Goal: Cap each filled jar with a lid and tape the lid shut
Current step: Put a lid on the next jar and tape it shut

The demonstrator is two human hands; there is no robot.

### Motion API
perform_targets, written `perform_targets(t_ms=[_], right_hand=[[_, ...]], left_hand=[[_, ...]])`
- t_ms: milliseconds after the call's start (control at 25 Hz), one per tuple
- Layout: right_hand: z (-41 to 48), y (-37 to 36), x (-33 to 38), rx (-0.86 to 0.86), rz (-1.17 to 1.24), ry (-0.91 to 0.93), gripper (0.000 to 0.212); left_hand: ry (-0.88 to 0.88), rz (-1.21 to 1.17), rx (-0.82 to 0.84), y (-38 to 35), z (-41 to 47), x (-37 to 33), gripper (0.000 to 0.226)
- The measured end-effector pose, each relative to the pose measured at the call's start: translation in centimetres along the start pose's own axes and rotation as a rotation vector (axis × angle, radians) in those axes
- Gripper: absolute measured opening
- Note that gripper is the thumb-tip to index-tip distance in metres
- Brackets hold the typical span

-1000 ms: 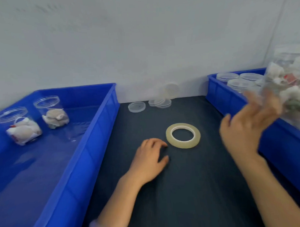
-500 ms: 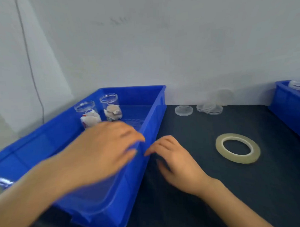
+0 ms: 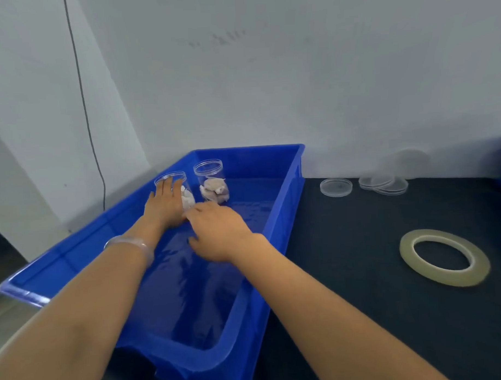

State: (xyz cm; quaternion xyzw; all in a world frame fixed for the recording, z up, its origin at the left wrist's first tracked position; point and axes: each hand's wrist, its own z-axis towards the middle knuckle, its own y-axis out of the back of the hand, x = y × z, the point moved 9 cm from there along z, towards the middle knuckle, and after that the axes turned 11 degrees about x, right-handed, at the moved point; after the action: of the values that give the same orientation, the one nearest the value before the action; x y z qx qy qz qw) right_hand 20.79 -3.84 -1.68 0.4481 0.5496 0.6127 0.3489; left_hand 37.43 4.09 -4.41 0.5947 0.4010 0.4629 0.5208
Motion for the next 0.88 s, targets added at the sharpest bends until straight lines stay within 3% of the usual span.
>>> perform_targets(t_ms=[120, 240, 320, 520, 640, 760, 880], right_hand=[[0.5, -4.6, -2.4, 0.321, -0.075, -0.147, 0.054], [0.9, -5.4, -3.1, 0.338, 0.099, -0.209, 0.087], [0.8, -3.7, -3.2, 0.178, 0.16, -0.219, 0.101], [-0.5, -0.1, -4.1, -0.161, 0.339, -0.272, 0.102], [-2.5, 2.2, -4.6, -0.434, 0.488, -0.247, 0.101], [-8.0, 4.8, -7.4, -0.833, 0.71, -0.191, 0.103], [-12.4, 3.7, -11.6, -0.865, 0.97, -0.193, 0.113]], left_hand=[[0.057, 0.008, -0.155, 2.1, -0.2, 0.1, 0.056], [0.078, 0.034, -0.105, 3.1, -0.8, -0.1, 0.024], [0.037, -0.026, -0.057, 3.3, -2.0, -0.7, 0.018], [-0.172, -0.252, -0.038, 5.7, -7.6, -4.8, 0.021], [-0.302, -0.407, -0.224, 10.0, -12.5, -8.6, 0.023], [-0.415, -0.279, -0.556, 14.7, -18.3, -13.1, 0.013], [-0.589, -0.184, -0.706, 16.7, -22.7, -18.0, 0.013]])
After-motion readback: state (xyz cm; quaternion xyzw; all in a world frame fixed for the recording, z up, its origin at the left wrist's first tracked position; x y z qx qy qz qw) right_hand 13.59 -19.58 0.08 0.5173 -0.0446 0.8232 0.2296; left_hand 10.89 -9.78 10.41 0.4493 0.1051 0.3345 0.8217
